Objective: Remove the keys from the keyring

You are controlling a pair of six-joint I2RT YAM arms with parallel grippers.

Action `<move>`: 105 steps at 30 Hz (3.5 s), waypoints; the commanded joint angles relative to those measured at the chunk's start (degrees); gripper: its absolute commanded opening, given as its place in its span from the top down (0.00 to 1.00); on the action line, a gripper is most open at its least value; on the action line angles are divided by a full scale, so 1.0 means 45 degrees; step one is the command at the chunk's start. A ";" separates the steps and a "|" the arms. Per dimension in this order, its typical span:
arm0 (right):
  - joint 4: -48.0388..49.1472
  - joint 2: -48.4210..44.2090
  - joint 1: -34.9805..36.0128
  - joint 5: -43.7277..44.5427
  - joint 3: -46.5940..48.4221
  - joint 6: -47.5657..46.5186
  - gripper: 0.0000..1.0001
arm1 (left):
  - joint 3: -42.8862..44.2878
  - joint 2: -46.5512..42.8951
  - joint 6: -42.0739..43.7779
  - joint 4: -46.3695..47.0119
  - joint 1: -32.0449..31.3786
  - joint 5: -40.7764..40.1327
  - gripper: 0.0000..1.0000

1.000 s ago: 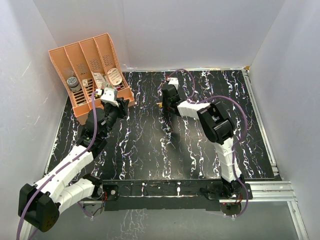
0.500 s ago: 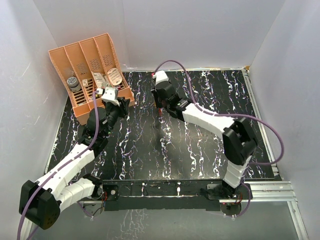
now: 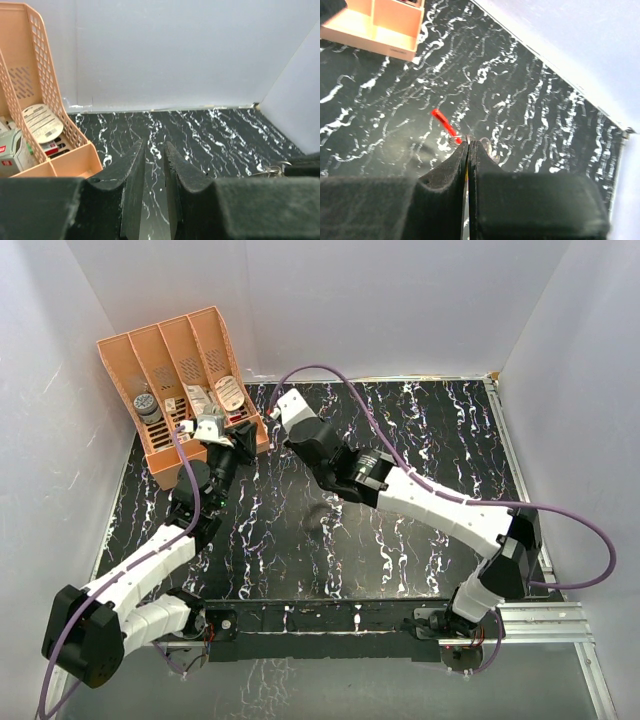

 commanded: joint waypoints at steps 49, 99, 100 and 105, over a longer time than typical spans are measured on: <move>0.1528 -0.5062 0.0328 -0.5867 -0.1049 -0.1053 1.00 | 0.1250 0.0280 -0.2657 0.3548 0.0030 0.9319 0.72; 0.2070 -0.5192 0.0333 -0.6268 -0.1508 -0.0767 1.00 | 0.0139 -0.0841 -0.2156 0.4213 0.0034 1.0147 0.77; 0.2070 -0.5187 0.0328 -0.6250 -0.1517 -0.0765 1.00 | 0.0155 -0.0801 -0.2216 0.4317 0.0027 1.0188 0.77; 0.2051 -0.5239 0.0333 -0.6230 -0.1537 -0.0767 1.00 | 0.0288 -0.0579 -0.2510 0.4669 0.0029 1.0397 0.78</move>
